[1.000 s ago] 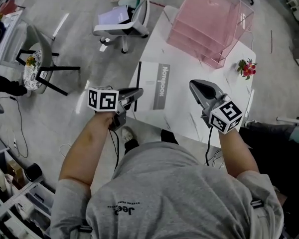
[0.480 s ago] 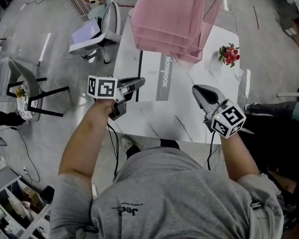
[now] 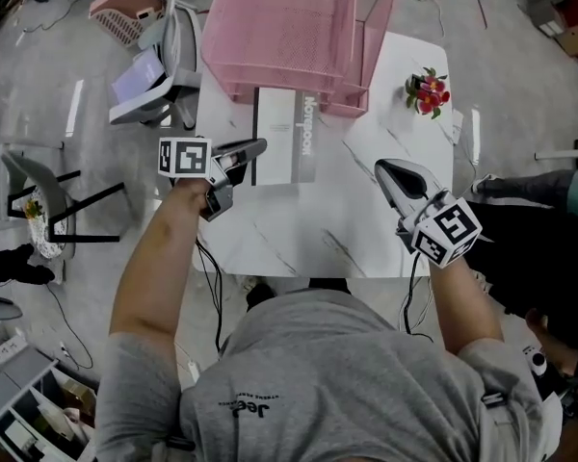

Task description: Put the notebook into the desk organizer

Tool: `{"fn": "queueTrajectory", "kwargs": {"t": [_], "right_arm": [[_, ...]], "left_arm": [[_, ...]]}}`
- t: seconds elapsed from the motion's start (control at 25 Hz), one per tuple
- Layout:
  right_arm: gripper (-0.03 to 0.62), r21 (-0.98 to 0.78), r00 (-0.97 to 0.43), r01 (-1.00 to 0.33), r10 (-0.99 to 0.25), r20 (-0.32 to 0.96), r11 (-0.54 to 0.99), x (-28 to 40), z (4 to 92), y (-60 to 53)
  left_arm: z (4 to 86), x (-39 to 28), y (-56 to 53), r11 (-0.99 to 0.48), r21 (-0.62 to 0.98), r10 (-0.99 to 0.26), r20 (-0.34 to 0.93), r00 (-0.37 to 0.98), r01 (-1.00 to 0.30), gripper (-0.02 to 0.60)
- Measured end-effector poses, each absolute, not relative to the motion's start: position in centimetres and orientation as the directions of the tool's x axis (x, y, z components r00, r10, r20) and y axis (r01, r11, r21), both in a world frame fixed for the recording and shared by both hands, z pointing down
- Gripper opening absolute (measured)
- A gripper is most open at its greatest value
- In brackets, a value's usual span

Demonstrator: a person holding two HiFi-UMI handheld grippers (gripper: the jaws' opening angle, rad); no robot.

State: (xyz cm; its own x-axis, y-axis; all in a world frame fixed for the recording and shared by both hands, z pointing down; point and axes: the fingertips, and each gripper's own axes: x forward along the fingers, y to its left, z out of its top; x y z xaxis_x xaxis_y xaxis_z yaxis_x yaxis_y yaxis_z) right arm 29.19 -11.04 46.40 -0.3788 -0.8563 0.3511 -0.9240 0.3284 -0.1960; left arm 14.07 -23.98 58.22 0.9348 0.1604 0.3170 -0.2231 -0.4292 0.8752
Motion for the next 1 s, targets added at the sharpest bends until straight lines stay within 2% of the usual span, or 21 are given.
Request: {"fn": "queueTrajectory", "kwargs": {"t": [0.6, 1.0], "right_arm": [[0.003, -0.221, -0.379, -0.923, -0.848, 0.37, 0.316, 30.2, 47.8, -11.2], [0.003, -0.241, -0.383, -0.92, -0.842, 0.381, 0.31, 30.1, 48.8, -11.1]], "left_arm": [[59.2, 16.7, -30.2, -0.473, 0.82, 0.117, 0.421, 0.899, -0.323, 0.067], [59.1, 18.5, -33.7, -0.566, 0.701, -0.013, 0.519, 0.855, -0.434, 0.067]]}}
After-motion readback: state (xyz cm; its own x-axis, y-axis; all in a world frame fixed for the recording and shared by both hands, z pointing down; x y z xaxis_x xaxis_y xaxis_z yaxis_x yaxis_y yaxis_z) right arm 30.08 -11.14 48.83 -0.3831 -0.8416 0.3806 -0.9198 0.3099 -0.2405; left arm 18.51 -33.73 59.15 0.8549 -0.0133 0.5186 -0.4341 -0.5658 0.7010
